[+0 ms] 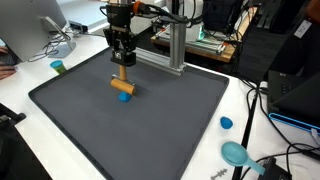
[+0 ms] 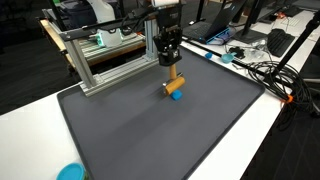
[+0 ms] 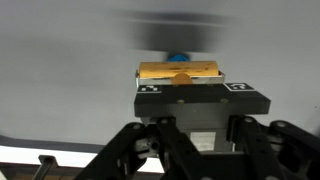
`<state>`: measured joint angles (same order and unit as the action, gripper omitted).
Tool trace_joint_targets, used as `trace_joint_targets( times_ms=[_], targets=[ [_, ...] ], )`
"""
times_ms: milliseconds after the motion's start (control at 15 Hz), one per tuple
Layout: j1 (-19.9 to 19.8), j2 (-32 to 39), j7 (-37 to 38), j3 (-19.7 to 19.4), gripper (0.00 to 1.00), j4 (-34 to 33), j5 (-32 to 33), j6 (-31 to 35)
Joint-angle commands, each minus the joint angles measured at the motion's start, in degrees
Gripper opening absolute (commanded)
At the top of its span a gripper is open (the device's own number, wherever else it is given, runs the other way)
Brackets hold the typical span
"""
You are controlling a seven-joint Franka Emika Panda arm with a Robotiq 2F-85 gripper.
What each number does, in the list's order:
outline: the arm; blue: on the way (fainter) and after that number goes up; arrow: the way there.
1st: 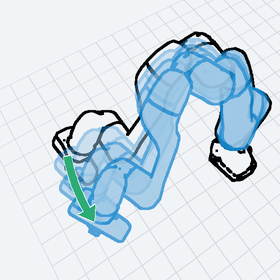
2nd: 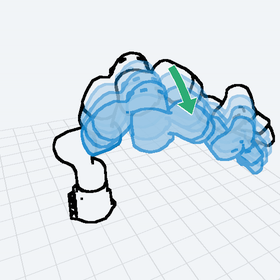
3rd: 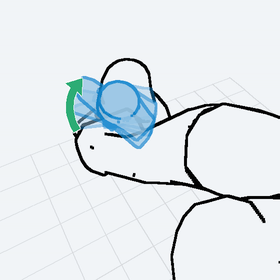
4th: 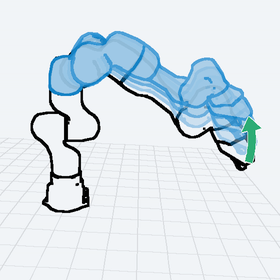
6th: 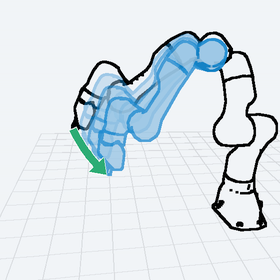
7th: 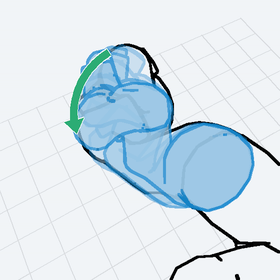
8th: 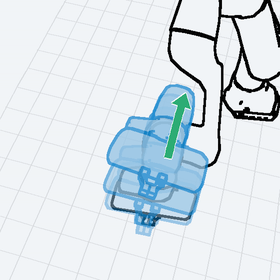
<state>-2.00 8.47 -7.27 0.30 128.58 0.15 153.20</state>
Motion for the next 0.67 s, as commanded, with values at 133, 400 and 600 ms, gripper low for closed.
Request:
trace_joint_targets(
  times_ms=[133,400,600],
  targets=[
    [0.3,-0.1,0.6,-0.3,0.22,-0.3,0.7,0.7],
    [0.3,-0.7,-0.6,0.2,0.22,0.0,-0.6,1.5],
    [0.4,0.1,0.0,0.3,0.47,-0.1,-0.3,1.1]
  ],
)
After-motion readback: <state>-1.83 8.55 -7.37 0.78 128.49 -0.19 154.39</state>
